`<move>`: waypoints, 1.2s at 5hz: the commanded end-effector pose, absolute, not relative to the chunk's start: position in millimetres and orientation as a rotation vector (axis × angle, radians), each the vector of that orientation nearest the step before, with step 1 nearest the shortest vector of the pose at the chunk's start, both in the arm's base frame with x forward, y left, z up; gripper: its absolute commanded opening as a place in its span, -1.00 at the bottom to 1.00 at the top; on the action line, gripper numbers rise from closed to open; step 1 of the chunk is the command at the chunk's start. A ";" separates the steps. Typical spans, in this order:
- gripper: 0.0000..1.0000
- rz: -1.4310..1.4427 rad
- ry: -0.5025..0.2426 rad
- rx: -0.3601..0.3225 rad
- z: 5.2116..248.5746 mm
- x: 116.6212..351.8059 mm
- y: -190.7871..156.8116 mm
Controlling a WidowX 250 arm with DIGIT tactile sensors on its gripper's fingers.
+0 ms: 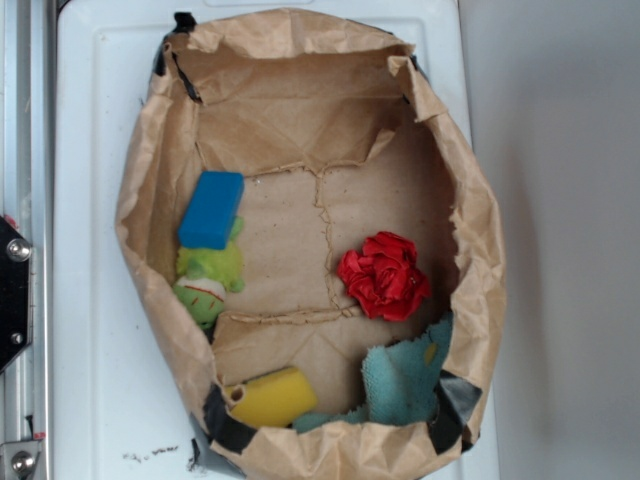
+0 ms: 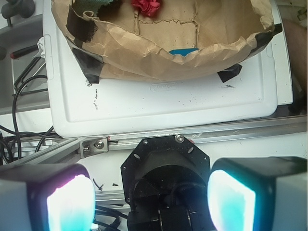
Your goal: Grab the blue block.
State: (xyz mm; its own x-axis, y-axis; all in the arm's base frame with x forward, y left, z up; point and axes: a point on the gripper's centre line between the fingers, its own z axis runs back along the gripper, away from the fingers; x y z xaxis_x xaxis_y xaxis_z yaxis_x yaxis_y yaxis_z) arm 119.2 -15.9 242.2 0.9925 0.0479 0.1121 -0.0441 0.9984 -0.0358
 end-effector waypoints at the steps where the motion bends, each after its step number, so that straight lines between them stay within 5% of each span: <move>1: 1.00 0.046 -0.113 -0.033 242.2 119.2 -15.9; 3: 1.00 0.155 -0.200 -0.015 227.3 193.2 -1.5; 5: 1.00 0.298 -0.170 0.046 178.6 269.0 37.3; 6: 1.00 0.434 -0.214 0.060 162.0 289.7 48.3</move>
